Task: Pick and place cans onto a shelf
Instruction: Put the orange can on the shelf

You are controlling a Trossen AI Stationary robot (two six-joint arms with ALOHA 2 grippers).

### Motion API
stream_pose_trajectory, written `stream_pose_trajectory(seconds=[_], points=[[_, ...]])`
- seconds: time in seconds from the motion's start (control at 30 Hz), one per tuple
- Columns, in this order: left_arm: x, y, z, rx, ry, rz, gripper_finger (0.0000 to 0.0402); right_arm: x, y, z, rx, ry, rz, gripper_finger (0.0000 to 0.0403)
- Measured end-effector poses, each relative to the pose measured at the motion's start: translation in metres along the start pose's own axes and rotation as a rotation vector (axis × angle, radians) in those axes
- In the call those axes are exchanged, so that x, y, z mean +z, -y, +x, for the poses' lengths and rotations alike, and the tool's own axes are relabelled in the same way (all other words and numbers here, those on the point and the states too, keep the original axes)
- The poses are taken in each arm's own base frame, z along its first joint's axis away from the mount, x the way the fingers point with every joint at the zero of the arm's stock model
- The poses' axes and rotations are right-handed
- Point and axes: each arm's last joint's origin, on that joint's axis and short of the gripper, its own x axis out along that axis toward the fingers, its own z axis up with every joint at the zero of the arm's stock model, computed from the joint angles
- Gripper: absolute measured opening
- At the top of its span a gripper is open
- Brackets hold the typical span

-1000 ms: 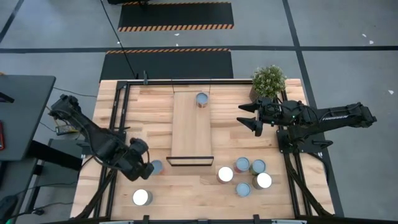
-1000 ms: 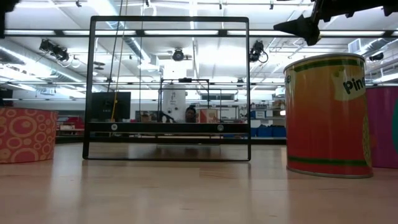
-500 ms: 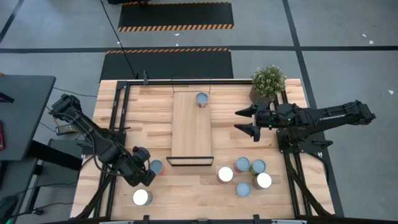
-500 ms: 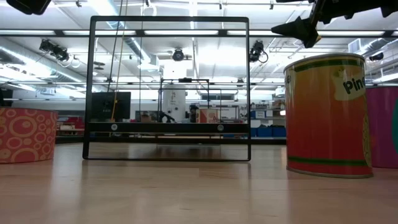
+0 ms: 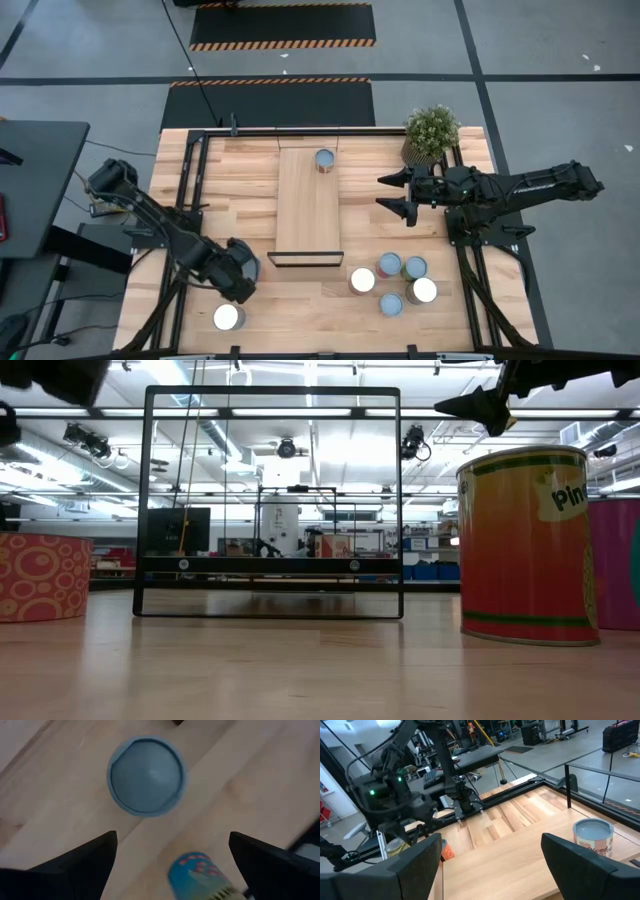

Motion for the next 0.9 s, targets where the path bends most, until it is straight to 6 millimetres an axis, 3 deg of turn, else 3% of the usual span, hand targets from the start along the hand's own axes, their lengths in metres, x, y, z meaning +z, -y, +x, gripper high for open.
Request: stream_pose_trajectory(seconds=[0.3,0.57,0.9], points=[[0.012,0.003,0.037,0.136,-0.107,0.002,0.0389,0.001,0.0,0.0,0.002,0.007,0.002,0.0348],[0.028,-0.002,0.051,0.133,-0.112,-0.003,0.0389,0.004,-0.001,0.0,0.014,0.037,0.01,0.0348],[0.03,-0.011,0.065,0.112,-0.061,-0.023,0.0389,0.006,-0.002,0.0,0.019,0.062,0.025,0.0348]])
